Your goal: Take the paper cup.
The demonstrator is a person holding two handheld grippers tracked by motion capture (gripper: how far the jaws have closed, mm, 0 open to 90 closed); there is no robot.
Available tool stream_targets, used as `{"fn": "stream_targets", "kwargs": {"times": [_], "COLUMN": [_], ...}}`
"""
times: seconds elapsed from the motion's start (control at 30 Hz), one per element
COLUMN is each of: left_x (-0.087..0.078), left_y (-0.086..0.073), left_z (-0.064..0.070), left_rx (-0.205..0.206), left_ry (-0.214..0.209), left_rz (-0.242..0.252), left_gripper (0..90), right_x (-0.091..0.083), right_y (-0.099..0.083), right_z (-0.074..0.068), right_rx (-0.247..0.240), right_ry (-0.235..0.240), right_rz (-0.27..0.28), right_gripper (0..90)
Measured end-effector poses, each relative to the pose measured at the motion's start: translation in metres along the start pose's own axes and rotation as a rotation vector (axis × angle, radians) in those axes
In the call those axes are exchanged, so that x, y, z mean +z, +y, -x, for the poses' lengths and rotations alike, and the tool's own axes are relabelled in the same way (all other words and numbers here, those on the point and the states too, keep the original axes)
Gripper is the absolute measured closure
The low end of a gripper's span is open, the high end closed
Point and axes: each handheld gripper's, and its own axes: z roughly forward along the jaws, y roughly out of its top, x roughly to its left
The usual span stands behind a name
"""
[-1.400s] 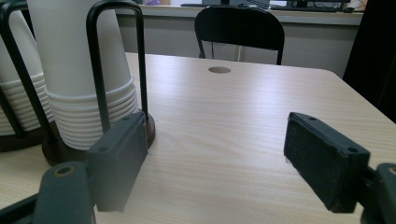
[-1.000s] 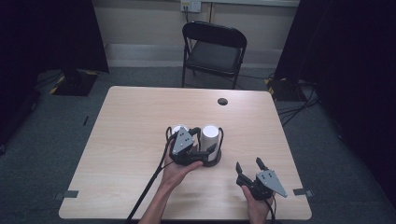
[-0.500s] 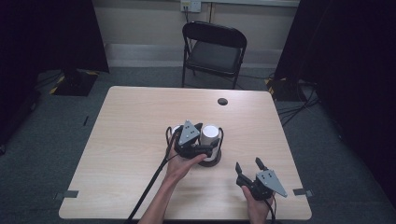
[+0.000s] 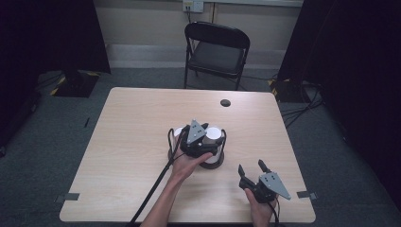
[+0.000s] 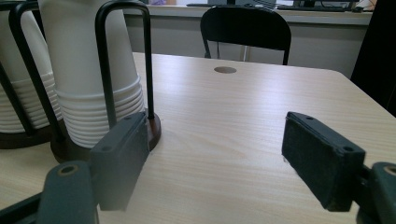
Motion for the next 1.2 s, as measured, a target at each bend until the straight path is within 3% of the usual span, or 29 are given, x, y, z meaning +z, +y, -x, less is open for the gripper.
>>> {"fn": "stream_targets", "kwargs": {"times": [0.07, 0.67, 0.93, 1.2], "left_x": [0.0002, 0.0061, 0.0043, 0.0001], "left_y": [0.0000, -0.0014, -0.0004, 0.0036], "left_z": [-0.0003, 0.0016, 0.0004, 0.0027], "left_rx": [-0.007, 0.061, 0.042, 0.053], "left_ry": [0.001, 0.032, 0.019, 0.014], "left_rz": [0.004, -0.015, -0.010, 0.007], "left_gripper": [24.8, 30.0, 34.3, 34.5], "right_x": [0.0000, 0.0001, -0.0002, -0.0003], "right_y": [0.0000, 0.0001, 0.0000, 0.0000], "right_z": [-0.0001, -0.0003, -0.0002, -0.0003], "right_rx": [-0.001, -0.004, 0.000, 0.000], "right_ry": [0.004, 0.010, 0.009, 0.009], "right_rz": [0.000, -0.002, 0.000, 0.001], "right_gripper": [22.9, 23.1, 23.3, 23.3]}}
